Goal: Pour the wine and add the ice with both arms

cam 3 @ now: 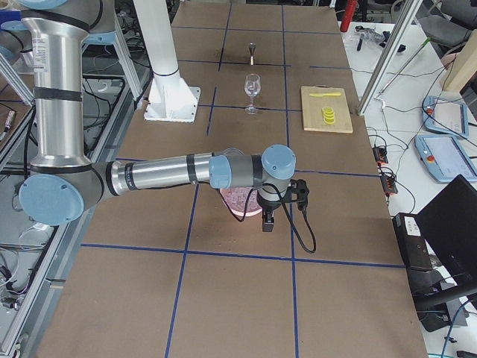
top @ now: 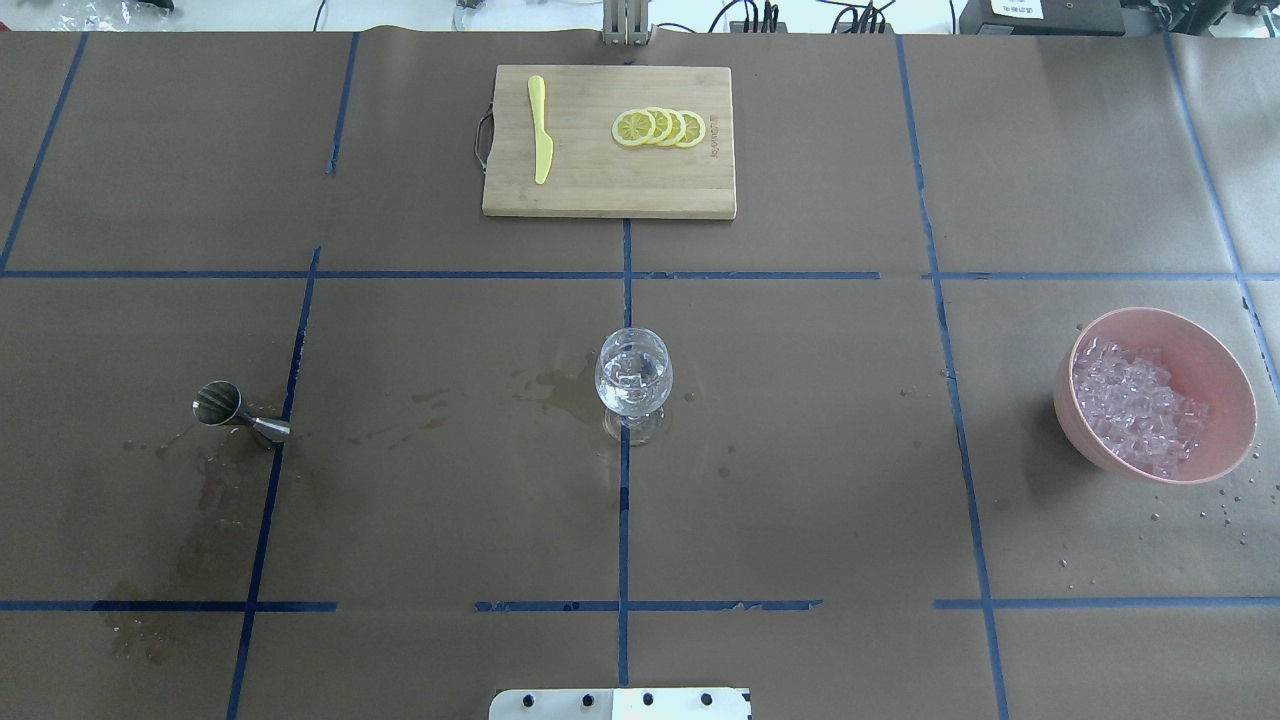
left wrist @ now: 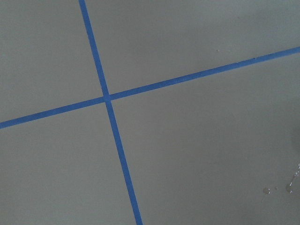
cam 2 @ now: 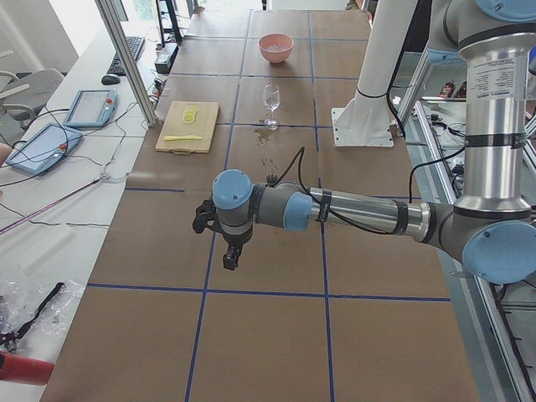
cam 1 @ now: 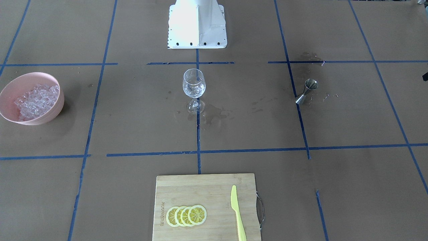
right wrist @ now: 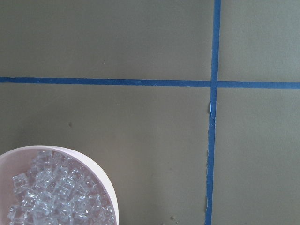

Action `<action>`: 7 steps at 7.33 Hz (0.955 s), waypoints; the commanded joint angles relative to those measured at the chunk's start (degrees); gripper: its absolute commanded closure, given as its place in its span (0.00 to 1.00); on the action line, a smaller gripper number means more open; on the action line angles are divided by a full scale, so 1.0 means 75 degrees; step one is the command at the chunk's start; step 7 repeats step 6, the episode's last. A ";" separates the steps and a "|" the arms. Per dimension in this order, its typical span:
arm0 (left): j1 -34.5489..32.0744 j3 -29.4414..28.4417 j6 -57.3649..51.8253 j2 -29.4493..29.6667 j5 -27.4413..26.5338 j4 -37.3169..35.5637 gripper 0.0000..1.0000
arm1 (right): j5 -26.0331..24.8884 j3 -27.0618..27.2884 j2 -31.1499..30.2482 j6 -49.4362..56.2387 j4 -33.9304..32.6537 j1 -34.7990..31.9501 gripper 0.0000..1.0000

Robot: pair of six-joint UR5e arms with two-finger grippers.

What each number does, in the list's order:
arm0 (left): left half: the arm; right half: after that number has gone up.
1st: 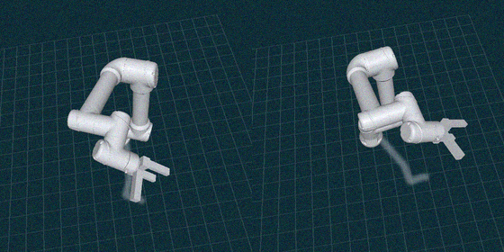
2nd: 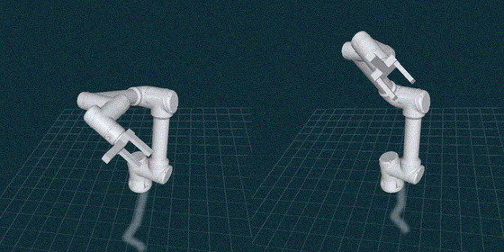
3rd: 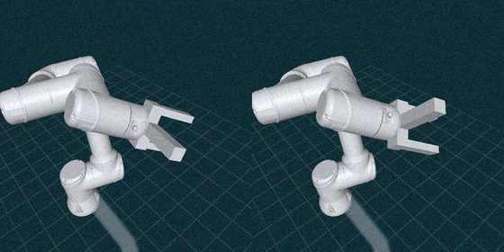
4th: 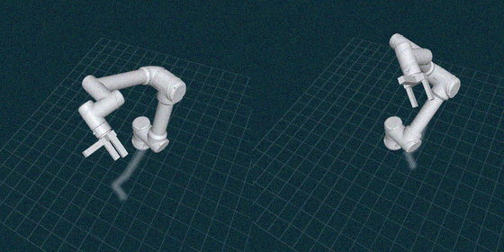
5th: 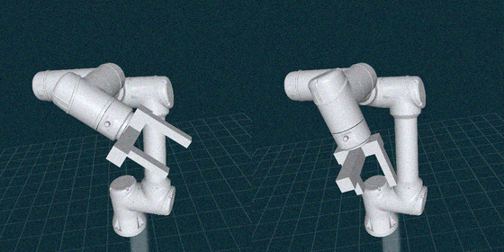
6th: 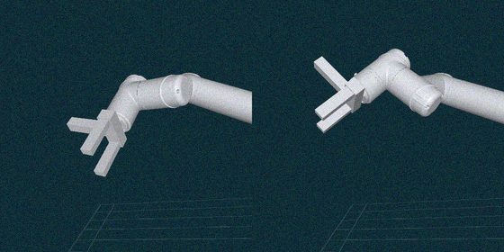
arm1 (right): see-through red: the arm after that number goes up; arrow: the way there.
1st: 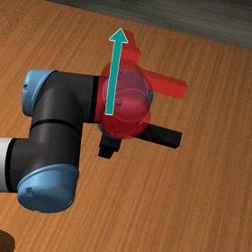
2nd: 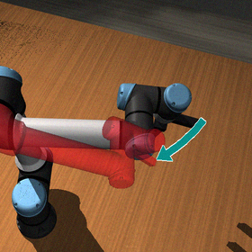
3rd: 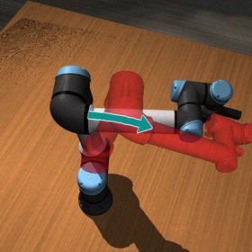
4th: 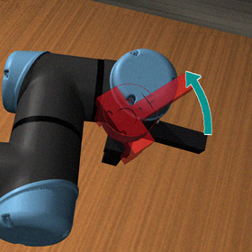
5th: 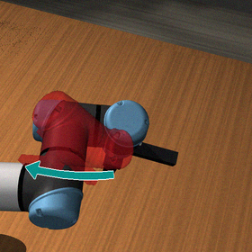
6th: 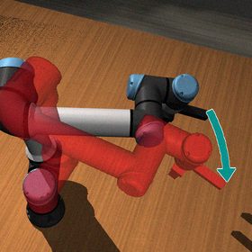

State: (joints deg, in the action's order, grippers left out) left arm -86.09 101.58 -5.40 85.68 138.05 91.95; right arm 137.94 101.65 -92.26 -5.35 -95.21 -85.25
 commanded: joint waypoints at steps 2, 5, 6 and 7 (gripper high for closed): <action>-0.0029 -0.0137 -0.0030 0.0002 0.0003 -0.0061 0.00 | -0.0285 -0.0030 0.0113 -0.0002 -0.0067 0.0081 0.00; -0.0204 -0.0113 -0.0030 0.0060 -0.0009 -0.0073 0.00 | -0.0252 -0.0147 0.0102 -0.0001 -0.0055 0.0210 0.00; -0.0216 -0.0207 -0.0030 0.0060 -0.0020 -0.0073 0.00 | -0.0263 -0.0101 0.0136 -0.0071 -0.0032 0.0210 0.00; -0.0216 -0.0207 -0.0030 0.0060 -0.0020 -0.0073 0.00 | -0.0263 -0.0101 0.0136 -0.0071 -0.0032 0.0210 0.00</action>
